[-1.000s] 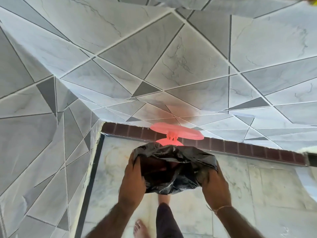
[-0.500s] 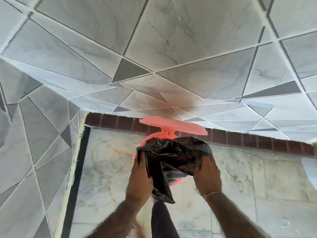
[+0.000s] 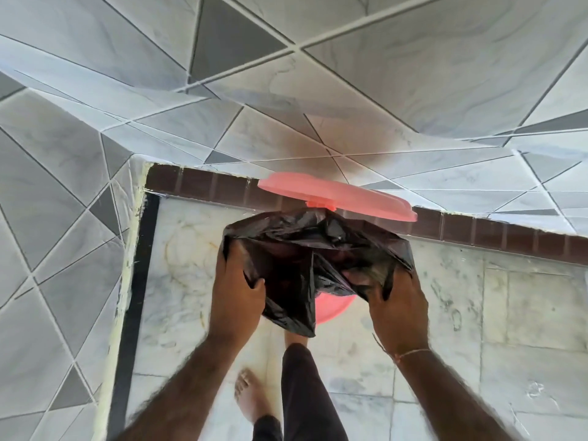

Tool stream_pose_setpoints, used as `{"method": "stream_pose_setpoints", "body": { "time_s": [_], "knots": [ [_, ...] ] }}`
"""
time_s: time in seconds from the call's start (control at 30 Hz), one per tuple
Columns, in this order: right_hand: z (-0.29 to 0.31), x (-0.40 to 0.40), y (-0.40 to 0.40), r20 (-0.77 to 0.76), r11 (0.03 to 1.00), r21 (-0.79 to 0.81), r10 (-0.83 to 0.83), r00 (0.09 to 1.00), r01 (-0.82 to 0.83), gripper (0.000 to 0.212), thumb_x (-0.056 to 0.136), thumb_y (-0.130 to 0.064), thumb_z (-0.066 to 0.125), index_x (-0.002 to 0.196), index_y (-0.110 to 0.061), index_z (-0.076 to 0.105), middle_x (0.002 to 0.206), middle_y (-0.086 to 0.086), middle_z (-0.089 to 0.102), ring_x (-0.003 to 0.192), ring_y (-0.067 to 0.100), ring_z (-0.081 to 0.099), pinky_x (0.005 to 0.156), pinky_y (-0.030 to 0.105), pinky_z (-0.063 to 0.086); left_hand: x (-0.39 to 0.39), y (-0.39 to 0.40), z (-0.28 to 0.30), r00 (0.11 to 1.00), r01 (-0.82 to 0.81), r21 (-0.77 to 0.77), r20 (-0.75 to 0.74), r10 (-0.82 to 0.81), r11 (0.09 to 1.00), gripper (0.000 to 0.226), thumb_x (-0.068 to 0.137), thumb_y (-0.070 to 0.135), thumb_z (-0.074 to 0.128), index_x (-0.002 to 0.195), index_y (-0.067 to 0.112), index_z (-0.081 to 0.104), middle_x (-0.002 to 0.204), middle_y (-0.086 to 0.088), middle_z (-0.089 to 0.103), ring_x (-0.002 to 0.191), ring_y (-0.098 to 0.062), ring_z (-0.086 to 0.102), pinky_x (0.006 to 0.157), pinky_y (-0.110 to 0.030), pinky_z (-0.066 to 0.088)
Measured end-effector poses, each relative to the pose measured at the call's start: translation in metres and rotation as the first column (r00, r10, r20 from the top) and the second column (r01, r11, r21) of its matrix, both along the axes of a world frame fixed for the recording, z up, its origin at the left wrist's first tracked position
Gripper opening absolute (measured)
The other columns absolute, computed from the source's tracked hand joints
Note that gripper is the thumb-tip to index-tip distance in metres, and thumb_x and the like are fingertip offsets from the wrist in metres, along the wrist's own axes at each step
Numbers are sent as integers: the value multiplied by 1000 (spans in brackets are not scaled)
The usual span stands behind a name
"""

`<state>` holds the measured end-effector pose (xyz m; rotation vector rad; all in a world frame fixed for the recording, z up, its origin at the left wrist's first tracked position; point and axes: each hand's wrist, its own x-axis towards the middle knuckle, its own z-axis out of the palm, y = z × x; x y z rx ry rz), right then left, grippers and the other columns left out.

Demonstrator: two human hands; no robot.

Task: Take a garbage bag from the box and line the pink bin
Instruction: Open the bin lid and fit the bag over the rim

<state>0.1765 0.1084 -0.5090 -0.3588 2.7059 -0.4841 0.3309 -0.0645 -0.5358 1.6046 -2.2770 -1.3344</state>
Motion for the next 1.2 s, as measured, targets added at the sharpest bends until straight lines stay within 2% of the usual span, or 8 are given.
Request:
{"method": "stream_pose_setpoints", "body": {
  "time_s": [0.13, 0.27, 0.47, 0.57, 0.67, 0.83, 1.1, 1.2],
  "knots": [
    [-28, 5, 7, 102, 987, 100, 117, 988, -127, 41, 86, -7, 53, 127, -7, 49, 133, 20, 54, 95, 49, 61, 80, 50, 52, 32, 2, -31, 971, 139, 41, 189, -144, 989, 90, 81, 6, 67, 150, 27, 13, 152, -7, 32, 136, -31, 41, 107, -40, 40],
    [-63, 4, 18, 222, 975, 161, 116, 968, -153, 65, 82, -10, 54, 140, -25, 29, 146, 10, 46, 89, 48, 63, 74, 50, 54, 39, 12, -54, 957, 205, 113, 186, -223, 972, 89, 79, 6, 63, 148, 34, 13, 149, -3, 35, 128, -31, 48, 98, -49, 51],
    [-109, 3, 31, 318, 922, 255, 205, 925, -292, 64, 80, -9, 57, 140, -21, 35, 150, 7, 34, 85, 45, 63, 67, 44, 52, 12, 19, -78, 934, 253, 108, 231, -272, 961, 90, 79, 14, 62, 151, 25, 9, 158, 0, 21, 130, -31, 42, 98, -46, 48],
    [-124, 3, 32, 327, 933, 232, 192, 925, -275, 65, 78, -12, 60, 138, -22, 37, 147, 7, 37, 86, 43, 65, 71, 44, 55, 1, 22, -86, 917, 271, 119, 271, -294, 955, 100, 75, 22, 73, 151, 26, 7, 159, 1, 19, 123, -32, 50, 91, -47, 51],
    [-134, 1, 42, 335, 946, 238, 133, 933, -220, 75, 78, -19, 65, 142, -29, 26, 151, 1, 34, 81, 42, 66, 66, 44, 53, 11, 26, -95, 920, 242, 110, 289, -264, 964, 89, 79, 13, 62, 150, 23, 9, 159, -2, 17, 112, -37, 58, 84, -49, 54],
    [-140, -6, 75, 407, 920, 317, 89, 909, -232, 83, 72, -18, 70, 142, -24, 26, 163, 3, 6, 107, 45, 60, 82, 46, 52, 60, 33, -113, 856, 257, 123, 431, -285, 959, 78, 79, 12, 57, 145, 23, 18, 154, -2, 22, 91, -38, 65, 72, -49, 57],
    [-164, 0, 100, 430, 846, 425, 126, 894, -323, 100, 67, -27, 82, 146, -25, 21, 162, 7, 7, 115, 45, 52, 85, 47, 51, 105, 48, -142, 682, 545, 151, 491, -541, 825, 88, 72, -3, 64, 142, 34, 25, 146, -6, 35, 104, -30, 59, 67, -41, 60],
    [-179, 0, 105, 416, 849, 449, 77, 906, -279, 102, 62, -24, 85, 142, -26, 22, 158, 7, 14, 109, 47, 53, 80, 50, 52, 110, 43, -157, 699, 524, 141, 494, -518, 840, 84, 73, -4, 64, 142, 30, 30, 147, -9, 38, 112, -33, 58, 73, -43, 60]
  ]
}}
